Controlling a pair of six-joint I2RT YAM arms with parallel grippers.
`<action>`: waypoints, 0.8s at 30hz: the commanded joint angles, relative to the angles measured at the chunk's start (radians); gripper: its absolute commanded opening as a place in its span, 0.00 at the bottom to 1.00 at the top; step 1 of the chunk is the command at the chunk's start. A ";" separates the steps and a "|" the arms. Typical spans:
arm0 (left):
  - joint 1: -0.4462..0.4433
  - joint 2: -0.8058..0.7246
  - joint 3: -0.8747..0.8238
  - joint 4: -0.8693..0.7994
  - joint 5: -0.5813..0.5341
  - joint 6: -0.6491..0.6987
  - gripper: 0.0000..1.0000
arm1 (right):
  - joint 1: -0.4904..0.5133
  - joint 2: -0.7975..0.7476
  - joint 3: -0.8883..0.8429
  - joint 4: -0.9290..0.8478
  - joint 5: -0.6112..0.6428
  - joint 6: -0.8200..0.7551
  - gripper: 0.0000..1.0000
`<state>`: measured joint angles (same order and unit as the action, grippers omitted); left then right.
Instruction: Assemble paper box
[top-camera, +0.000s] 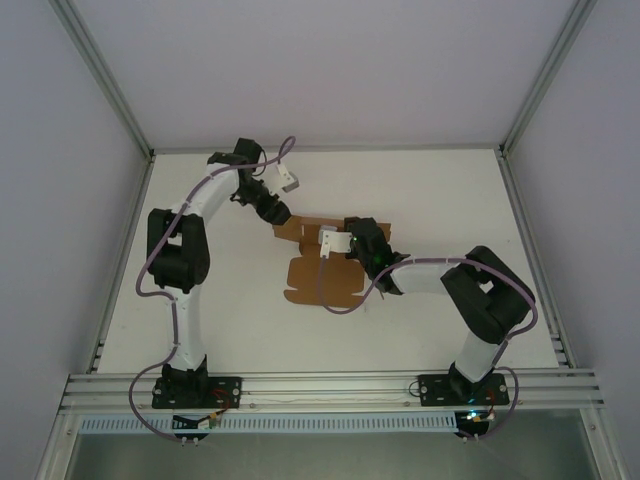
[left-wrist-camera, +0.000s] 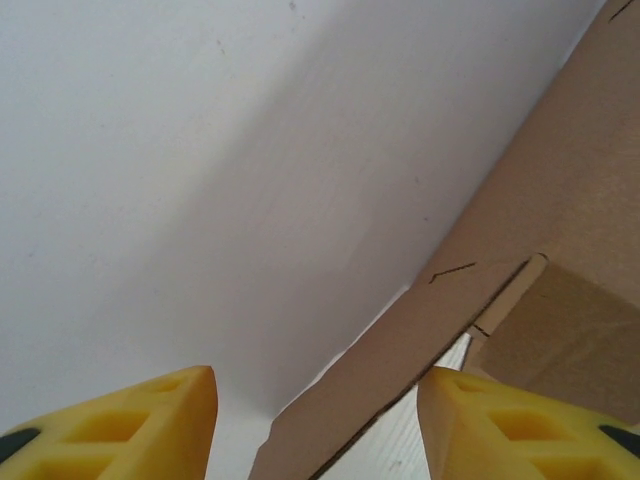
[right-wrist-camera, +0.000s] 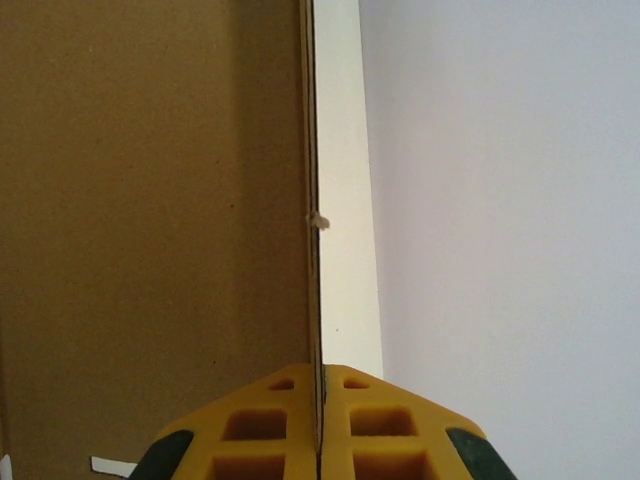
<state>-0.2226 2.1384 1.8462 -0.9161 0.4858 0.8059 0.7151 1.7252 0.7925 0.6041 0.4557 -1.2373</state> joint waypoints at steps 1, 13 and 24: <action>-0.019 -0.005 -0.014 -0.039 0.054 0.037 0.48 | 0.005 0.000 0.035 -0.012 0.005 0.028 0.00; -0.041 -0.102 -0.089 0.052 -0.090 -0.189 0.10 | 0.007 0.017 0.037 0.058 0.089 0.063 0.00; -0.135 -0.368 -0.386 0.382 -0.222 -0.670 0.08 | 0.036 0.021 0.015 0.099 0.129 0.143 0.00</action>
<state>-0.3229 1.8503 1.5291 -0.6510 0.3134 0.3115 0.7410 1.7367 0.7990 0.6743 0.5575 -1.1492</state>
